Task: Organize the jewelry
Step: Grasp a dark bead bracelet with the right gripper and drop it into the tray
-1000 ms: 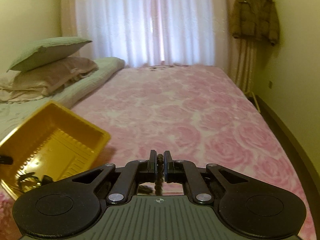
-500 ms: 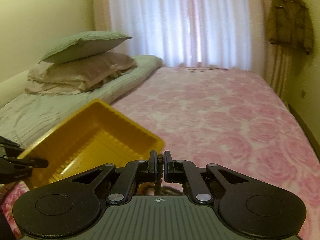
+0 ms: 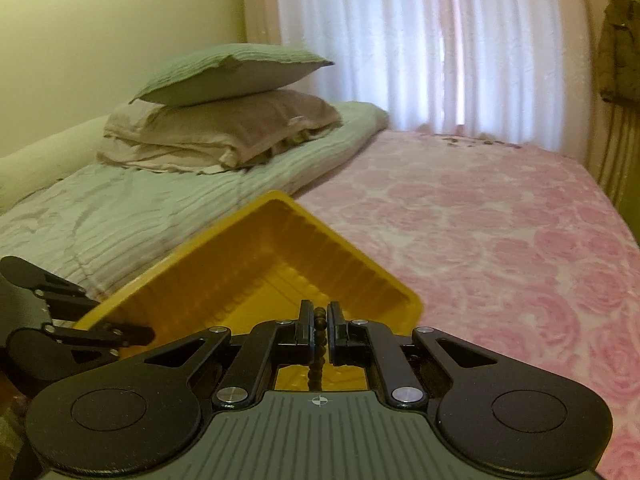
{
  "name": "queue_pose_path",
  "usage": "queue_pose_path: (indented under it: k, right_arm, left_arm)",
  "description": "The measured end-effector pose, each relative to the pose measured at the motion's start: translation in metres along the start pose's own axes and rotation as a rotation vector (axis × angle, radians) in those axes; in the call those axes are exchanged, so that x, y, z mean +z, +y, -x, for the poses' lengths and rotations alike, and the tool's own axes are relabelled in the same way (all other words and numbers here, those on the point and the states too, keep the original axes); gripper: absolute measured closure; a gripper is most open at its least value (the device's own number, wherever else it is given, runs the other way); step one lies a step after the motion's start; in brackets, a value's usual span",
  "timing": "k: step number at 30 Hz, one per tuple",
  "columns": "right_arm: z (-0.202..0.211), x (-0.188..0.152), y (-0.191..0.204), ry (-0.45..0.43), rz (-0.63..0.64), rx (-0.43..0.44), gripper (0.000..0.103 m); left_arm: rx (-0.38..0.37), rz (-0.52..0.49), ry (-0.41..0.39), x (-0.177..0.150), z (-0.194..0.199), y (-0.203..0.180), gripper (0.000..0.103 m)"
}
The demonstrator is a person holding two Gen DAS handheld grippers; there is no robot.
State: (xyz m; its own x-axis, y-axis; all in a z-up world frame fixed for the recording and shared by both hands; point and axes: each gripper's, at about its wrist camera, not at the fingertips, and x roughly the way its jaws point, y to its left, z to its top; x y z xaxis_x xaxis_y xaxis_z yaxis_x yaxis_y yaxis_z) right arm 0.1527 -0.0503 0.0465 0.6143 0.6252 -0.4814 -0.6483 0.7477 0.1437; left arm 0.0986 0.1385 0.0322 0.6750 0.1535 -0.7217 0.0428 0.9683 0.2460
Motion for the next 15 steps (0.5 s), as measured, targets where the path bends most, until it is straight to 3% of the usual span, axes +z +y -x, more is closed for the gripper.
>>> queue_pose_path:
  k: [5,15]
  right_arm:
    - [-0.015,-0.001,0.008,0.037,0.007,0.047,0.097]
    - [-0.038,-0.014,0.016,0.121,0.043,0.061,0.097]
  left_arm:
    - [-0.001,0.0,0.0,0.0,0.0,0.0,0.1]
    - [-0.003,-0.006,0.004,0.001,-0.001,0.0,0.1]
